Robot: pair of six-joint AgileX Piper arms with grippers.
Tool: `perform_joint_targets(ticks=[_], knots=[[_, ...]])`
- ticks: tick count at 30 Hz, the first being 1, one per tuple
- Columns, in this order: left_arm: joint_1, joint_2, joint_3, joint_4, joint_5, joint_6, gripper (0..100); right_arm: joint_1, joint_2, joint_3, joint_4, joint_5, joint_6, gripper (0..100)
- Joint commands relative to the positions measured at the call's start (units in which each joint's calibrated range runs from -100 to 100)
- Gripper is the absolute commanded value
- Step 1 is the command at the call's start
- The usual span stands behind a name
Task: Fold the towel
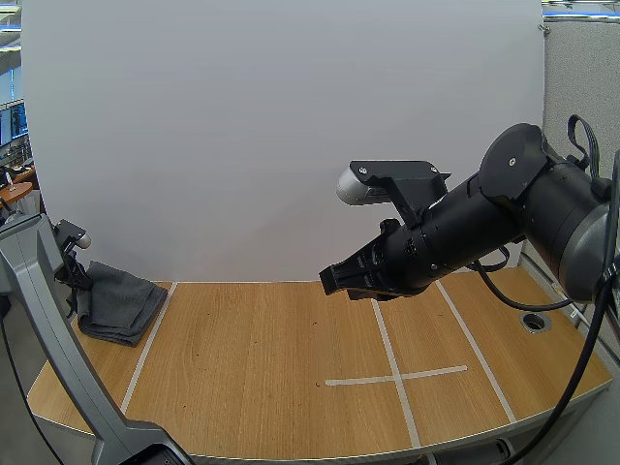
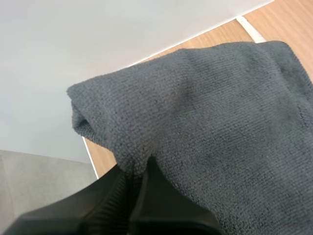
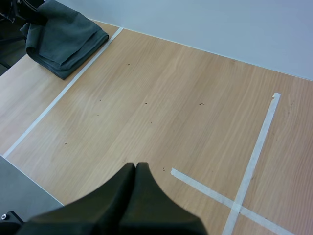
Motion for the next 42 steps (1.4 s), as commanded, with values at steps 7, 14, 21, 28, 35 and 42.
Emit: perform_joint_targets(ticks=[7, 14, 21, 28, 35, 42], knots=[[-0.22, 3.01, -2.75, -3.25, 0.24, -3.58, 0, -0.2, -0.69, 0.24, 0.72, 0.23, 0.11, 0], [-0.13, 3.01, -2.75, -3.85, 0.24, -4.98, 3, -0.2, -0.69, 0.24, 0.72, 0.23, 0.11, 0], [0.32, 3.01, -2.75, -4.83, 0.24, -5.06, 70, -0.2, -0.69, 0.24, 0.72, 0.23, 0.11, 0], [1.46, 2.76, -6.01, -4.74, 0.24, -8.01, 100, -0.2, -0.69, 0.24, 0.72, 0.23, 0.11, 0], [3.99, 1.73, -15.67, -5.41, 0.24, -12.64, 100, -0.2, -0.69, 0.24, 0.72, 0.23, 0.11, 0], [6.51, -5.6, -16.37, -7.34, 0.24, -12.63, 100, -0.2, -0.69, 0.24, 0.72, 0.23, 0.11, 0]])
